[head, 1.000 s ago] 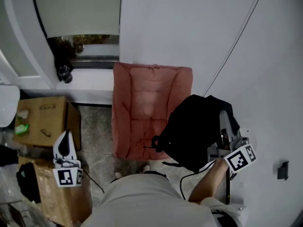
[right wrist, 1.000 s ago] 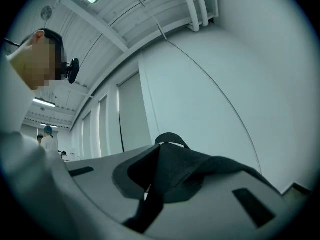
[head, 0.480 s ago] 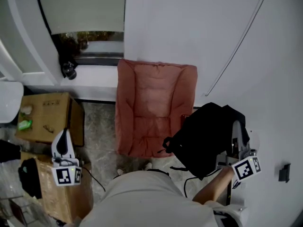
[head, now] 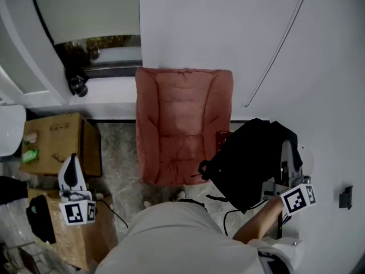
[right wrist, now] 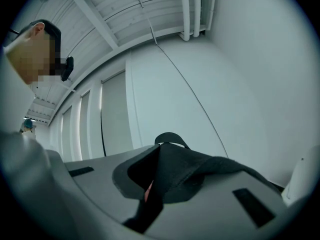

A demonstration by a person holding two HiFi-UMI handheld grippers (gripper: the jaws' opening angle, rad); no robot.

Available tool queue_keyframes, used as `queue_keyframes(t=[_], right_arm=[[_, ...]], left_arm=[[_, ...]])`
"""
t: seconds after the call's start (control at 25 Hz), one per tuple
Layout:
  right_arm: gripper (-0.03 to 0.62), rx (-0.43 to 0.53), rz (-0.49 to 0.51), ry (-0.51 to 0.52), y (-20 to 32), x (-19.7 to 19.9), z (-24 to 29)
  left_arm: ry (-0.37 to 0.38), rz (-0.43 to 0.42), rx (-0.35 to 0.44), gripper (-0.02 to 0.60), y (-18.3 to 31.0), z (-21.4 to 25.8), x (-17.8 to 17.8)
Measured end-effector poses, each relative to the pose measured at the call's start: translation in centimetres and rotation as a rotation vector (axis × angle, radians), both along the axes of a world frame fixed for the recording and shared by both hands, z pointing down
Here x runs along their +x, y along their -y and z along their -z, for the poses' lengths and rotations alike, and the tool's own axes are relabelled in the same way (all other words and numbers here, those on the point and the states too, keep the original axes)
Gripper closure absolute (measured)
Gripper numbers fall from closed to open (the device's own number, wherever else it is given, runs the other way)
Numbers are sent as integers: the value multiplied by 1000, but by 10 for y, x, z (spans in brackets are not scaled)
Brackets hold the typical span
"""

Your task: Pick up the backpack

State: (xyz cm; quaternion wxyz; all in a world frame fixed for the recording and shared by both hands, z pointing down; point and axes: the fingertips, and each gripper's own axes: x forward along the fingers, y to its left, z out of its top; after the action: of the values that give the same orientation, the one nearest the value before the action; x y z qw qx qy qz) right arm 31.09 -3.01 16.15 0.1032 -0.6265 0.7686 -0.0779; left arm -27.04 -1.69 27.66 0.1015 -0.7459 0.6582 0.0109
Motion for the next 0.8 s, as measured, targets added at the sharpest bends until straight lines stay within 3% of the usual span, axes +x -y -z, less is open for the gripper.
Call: queue_keyframes(t=[0.8], right_arm=[[565,-14,37,43,0,-10,-4]], left_arm=[[-9,-15,-5,565,-4,0,4]])
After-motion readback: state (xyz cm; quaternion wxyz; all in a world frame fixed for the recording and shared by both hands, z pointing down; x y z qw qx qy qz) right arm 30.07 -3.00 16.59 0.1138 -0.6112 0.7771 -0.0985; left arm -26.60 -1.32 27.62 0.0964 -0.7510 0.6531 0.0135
